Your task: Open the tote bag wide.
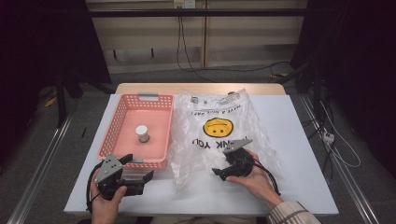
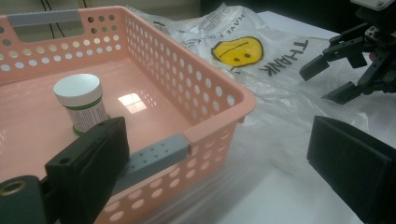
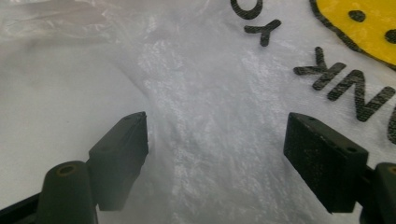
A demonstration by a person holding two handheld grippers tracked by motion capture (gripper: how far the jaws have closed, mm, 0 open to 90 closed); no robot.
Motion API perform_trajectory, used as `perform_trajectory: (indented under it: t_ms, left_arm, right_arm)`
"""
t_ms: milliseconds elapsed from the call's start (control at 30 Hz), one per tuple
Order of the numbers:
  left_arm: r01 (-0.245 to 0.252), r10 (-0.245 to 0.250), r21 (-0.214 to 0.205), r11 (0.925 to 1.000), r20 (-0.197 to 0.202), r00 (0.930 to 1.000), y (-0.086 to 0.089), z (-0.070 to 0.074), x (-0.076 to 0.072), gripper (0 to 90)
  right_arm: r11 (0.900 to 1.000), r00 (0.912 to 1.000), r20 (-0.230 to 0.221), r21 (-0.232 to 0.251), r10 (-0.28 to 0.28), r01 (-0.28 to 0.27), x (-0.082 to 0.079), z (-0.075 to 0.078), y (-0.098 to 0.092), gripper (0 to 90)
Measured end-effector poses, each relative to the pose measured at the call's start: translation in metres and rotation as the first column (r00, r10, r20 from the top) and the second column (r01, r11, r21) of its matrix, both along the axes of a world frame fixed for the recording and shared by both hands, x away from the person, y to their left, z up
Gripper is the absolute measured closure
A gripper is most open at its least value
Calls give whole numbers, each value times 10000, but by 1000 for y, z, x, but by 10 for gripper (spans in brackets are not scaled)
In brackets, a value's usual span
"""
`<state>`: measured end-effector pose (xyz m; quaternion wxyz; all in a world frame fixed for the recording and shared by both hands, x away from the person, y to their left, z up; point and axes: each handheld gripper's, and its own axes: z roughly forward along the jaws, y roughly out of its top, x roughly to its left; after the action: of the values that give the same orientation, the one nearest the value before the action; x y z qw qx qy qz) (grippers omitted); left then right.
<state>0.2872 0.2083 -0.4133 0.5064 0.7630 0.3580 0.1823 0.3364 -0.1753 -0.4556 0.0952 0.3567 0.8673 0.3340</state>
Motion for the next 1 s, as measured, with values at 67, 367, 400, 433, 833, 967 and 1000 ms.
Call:
perform_trajectory:
  t_ms: [67,367,400,433,833,967,1000]
  left_arm:
    - [27,-27,22,10000,-7,10000,0,0,0,53]
    - [57,-57,54,10000,-2,10000,0,0,0,53]
    - [60,-60,49,10000,-6,10000,0,0,0,53]
    - [52,-52,58,10000,1,10000,-1,0,0,53]
    - [34,-34,48,10000,-16,10000,0,0,0,52]
    - [11,-11,1,10000,-3,10000,0,0,0,52]
    - [7,-7,6,10000,2,10000,0,0,0,53]
  right_arm:
    - [9998,9998,-110,-114,136,-138,-1,-2,3,248]
    - [9991,9999,-21,-392,-157,156,2,-2,-1,419]
    - [9991,9998,-70,-378,-205,202,2,-1,-1,436]
    - [9988,9995,-96,-392,-285,281,3,-1,-2,467]
    - [9983,9986,11,-241,-528,528,9,-1,-3,700]
    - [9973,9975,-11,-197,-702,702,10,-1,-4,782]
    - [9970,9971,-19,-161,-763,762,10,-1,-5,817]
